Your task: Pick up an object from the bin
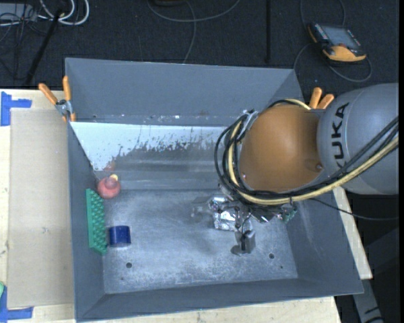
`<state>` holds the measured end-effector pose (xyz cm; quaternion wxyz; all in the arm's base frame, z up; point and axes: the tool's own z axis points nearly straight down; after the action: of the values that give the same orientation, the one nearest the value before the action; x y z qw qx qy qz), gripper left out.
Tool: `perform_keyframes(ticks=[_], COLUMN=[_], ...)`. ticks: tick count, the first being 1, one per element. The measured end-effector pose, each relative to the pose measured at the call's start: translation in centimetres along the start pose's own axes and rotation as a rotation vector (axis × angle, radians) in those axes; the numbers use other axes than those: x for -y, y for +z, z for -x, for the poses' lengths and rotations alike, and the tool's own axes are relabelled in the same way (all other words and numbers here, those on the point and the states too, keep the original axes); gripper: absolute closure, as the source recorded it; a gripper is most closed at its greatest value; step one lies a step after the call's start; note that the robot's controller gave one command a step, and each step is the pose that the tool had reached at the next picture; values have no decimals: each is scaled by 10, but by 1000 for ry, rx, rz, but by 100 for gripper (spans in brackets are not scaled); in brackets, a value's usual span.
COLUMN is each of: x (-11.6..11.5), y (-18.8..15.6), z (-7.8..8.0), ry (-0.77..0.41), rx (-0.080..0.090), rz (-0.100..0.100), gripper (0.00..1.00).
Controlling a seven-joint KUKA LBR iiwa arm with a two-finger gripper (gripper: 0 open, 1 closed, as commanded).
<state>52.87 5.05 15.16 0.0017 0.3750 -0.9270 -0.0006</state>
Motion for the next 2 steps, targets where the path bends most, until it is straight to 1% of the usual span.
perform_keyframes(ticks=[1,2], x=[-96,-105], y=[52,80], z=[113,156], ry=[-245,-182], rx=[5,-5], rz=[0,-9], gripper=[0,0])
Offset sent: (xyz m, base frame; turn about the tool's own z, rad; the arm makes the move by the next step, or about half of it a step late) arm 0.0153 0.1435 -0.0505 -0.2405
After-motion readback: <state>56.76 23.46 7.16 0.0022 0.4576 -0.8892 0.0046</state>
